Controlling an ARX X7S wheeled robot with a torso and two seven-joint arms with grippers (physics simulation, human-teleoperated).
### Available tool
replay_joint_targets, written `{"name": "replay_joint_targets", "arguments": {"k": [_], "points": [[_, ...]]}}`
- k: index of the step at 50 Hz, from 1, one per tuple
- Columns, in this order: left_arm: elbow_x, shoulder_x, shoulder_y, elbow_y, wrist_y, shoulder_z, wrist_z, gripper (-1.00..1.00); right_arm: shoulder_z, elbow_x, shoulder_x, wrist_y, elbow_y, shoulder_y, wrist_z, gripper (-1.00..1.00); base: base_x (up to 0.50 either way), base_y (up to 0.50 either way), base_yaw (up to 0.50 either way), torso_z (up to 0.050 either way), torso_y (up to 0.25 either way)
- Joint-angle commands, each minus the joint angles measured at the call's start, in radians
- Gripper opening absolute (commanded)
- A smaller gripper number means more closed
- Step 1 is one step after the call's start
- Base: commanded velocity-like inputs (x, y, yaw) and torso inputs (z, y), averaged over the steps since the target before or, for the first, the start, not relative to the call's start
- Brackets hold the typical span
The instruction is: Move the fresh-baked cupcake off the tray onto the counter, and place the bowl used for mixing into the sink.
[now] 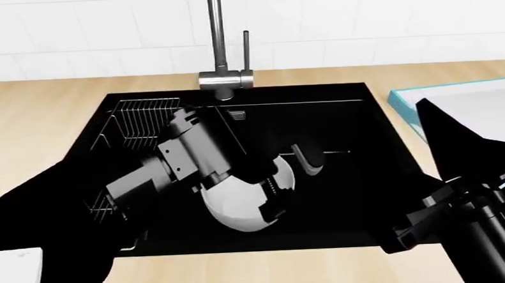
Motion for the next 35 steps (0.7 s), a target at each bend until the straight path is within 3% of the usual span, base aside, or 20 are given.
{"name": "replay_joint_targets", "arguments": {"k": [1, 11, 17, 35], "points": [[-0.087, -0.093, -0.094, 0.221, -0.147, -0.065, -0.097, 1.00, -0.021, -0.001, -0.015, 0.015, -0.001, 0.024, -0.004, 1.00, 0.00, 0.00, 0.00, 0.000, 0.000], [-0.248, -0.213, -0.128, 0.493, -0.298, -0.197, -0.279, 1.00, -0.029, -0.002, -0.010, 0.040, -0.025, 0.054, 0.021, 1.00, 0.00, 0.00, 0.00, 0.000, 0.000], [-0.402, -0.313, -0.138, 0.659, -0.407, -0.312, -0.452, 1.00, 0.003, 0.012, 0.026, 0.026, -0.048, 0.030, 0.034, 1.00, 0.00, 0.00, 0.00, 0.000, 0.000], [-0.855, -0.517, -0.072, 0.934, -0.475, -0.525, -1.016, 1.00, 0.327, 0.034, 0.195, -0.137, -0.169, -0.310, 0.126, 1.00, 0.00, 0.00, 0.00, 0.000, 0.000]]}}
